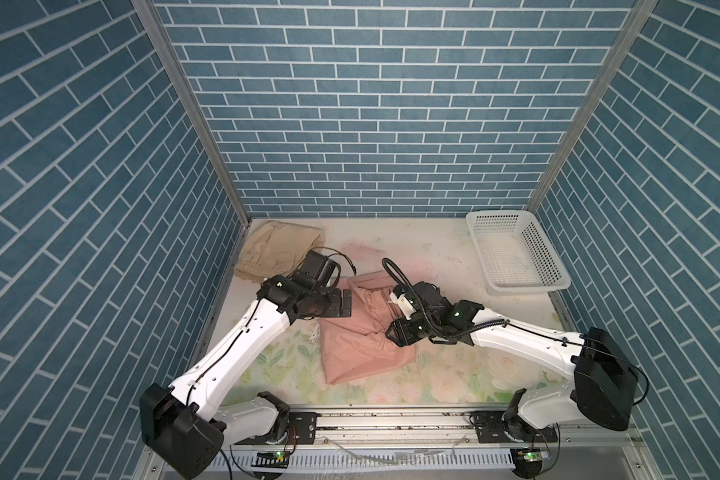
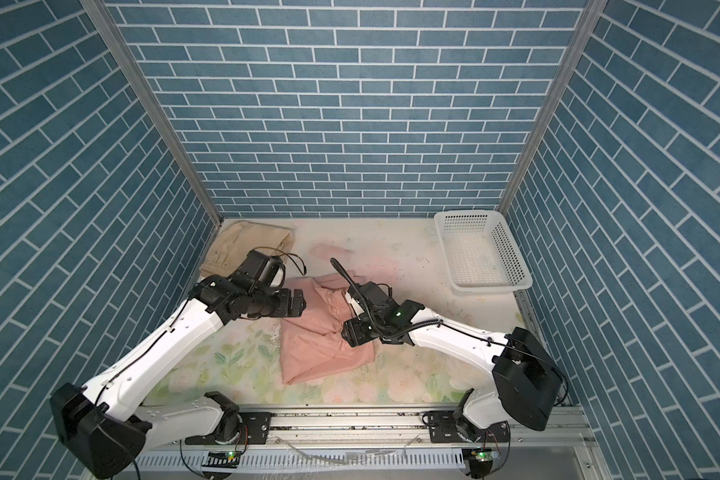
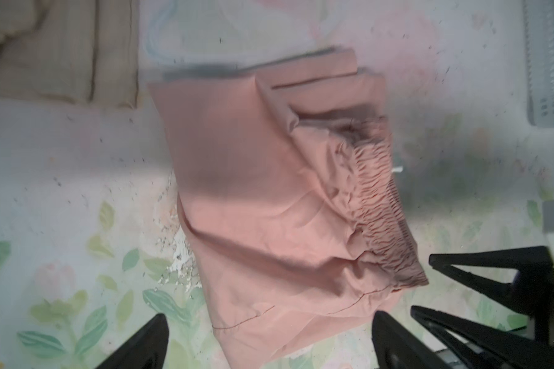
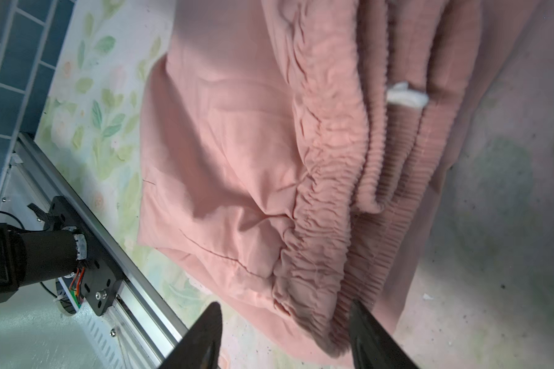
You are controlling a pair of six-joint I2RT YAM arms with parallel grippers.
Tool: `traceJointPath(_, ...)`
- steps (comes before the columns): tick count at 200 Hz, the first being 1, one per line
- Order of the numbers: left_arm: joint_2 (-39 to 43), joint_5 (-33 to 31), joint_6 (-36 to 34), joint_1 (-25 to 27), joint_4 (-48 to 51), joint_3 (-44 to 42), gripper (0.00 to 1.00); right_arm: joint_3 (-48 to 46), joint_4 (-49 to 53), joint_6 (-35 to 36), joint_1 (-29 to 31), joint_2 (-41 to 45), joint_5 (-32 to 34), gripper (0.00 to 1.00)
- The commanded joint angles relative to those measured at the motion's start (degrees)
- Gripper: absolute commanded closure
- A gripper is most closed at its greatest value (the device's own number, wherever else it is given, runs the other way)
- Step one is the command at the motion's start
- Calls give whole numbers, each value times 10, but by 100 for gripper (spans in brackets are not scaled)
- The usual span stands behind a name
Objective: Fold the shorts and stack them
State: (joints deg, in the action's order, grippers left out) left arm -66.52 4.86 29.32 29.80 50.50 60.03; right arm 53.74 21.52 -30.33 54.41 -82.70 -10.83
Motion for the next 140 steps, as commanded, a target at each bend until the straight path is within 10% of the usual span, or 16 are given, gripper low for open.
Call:
traceJointPath(1,58,46,34,-1,-89,-74,0,10,44,-44,-1,-13,-7,35)
traceJointPath(36,132,48,64,0,-109,-166,18,-24,1,-76,-12,-20,2,35)
traceJointPath(68,193,90,86,11,-137,-243,82,-47,-85,-107,-24,-41,-33,34)
traceJointPath(140,229,52,215,205,-294,-368,91,-84,-171,-159,-40,-36,-57,54)
